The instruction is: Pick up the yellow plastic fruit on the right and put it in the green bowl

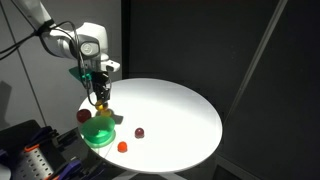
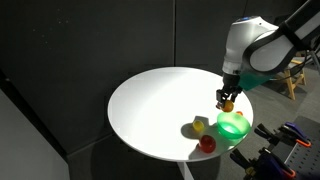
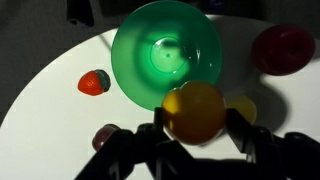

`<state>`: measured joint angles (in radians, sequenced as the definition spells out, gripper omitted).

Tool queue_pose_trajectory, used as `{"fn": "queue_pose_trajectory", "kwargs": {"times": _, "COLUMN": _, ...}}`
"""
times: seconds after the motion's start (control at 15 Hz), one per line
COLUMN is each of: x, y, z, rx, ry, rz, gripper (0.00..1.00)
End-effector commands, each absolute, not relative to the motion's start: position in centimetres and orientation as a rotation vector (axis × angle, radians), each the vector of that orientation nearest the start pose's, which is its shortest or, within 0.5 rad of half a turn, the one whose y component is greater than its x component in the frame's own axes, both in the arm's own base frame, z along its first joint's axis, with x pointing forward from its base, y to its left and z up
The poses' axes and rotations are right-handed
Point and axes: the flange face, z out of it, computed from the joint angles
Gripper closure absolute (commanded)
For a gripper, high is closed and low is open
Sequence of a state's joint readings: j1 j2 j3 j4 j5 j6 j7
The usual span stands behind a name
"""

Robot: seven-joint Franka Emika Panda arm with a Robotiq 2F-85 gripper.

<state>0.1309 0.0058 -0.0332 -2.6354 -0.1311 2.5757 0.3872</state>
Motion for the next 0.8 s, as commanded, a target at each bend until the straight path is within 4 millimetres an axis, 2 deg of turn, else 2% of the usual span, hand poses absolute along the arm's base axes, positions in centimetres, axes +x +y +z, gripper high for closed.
{"fn": "queue_pose_trajectory", "kwargs": {"times": 0.0, "x": 39.7, "y": 4.1, "z": 24.6, "rx": -3.22, "ry": 0.267, "rz": 0.064, "gripper": 0.61}}
{"fn": "queue_pose_trajectory", "kwargs": {"times": 0.53, "x": 37.3, "y": 4.0, "z": 23.2, "rx": -3.211, "ry": 0.271, "rz": 0.031, "gripper": 0.61}}
{"fn": "queue_pose_trajectory", "kwargs": {"times": 0.67, "x": 37.1, "y": 3.8, "z": 22.8, "rx": -3.205, "ry": 0.281, "rz": 0.007, "gripper": 0.61}}
{"fn": "queue_pose_trajectory", "kwargs": {"times": 0.73, "x": 38.0, "y": 3.8, "z": 22.6, "rx": -3.202, "ry": 0.286, "rz": 0.002, "gripper": 0.61}}
